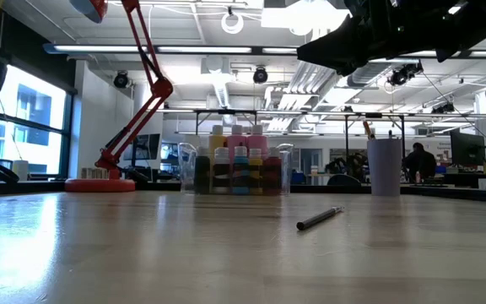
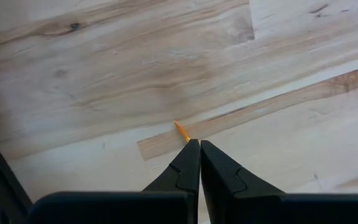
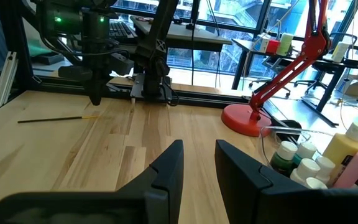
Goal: Pick & Place Paint Supplies
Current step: Put the black paint brush into the violet cup
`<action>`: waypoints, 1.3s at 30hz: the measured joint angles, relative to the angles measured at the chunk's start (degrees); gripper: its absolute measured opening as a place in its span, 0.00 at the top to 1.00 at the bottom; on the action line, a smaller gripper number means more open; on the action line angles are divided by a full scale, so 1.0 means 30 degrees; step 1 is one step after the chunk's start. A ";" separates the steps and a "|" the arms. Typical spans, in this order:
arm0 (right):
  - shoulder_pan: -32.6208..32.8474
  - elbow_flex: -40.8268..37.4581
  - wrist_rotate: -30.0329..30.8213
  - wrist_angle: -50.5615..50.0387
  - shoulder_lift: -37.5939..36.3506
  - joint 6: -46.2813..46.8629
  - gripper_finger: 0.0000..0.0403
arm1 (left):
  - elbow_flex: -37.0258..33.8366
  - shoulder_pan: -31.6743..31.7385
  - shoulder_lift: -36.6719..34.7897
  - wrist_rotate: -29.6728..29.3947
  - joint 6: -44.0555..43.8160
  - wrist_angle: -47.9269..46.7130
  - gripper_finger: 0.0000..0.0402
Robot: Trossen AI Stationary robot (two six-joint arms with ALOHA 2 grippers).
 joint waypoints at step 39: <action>-0.0005 0.0000 0.0004 -0.0997 -0.0007 -0.0406 0.79 | -0.0003 -0.0007 0.1656 0.1011 -0.1708 0.0247 0.51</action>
